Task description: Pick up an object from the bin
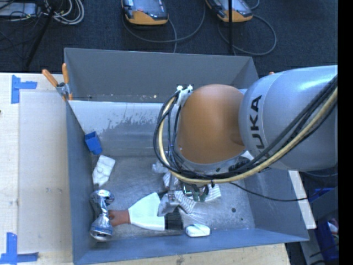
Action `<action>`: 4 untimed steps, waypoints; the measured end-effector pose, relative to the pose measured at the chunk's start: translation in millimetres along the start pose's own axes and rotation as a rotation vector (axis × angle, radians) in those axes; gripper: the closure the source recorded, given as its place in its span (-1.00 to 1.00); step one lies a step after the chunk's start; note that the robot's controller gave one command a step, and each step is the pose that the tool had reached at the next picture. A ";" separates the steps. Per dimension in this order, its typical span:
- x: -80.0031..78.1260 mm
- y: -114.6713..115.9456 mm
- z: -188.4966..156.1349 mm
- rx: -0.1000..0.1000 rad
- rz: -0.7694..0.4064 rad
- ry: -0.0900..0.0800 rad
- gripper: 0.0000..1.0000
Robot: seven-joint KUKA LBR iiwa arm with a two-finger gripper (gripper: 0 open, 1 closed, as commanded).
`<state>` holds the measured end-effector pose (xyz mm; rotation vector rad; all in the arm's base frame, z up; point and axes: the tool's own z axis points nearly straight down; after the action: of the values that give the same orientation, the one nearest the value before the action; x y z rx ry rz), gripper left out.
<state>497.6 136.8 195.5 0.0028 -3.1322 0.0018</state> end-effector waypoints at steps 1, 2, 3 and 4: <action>-1.8 -0.6 -3.8 -0.001 0.003 -0.008 -1.00; -5.8 -1.1 33.1 -0.002 -0.075 -0.013 -1.00; -32.3 -15.0 109.7 -0.006 -0.266 0.011 1.00; -32.3 -15.0 109.7 -0.006 -0.265 0.011 1.00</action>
Offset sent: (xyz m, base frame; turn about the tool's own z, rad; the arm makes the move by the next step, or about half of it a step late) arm 0.0103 -0.0056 -0.1255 -0.2471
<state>528.9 121.7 85.5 0.4151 -3.0933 -0.0094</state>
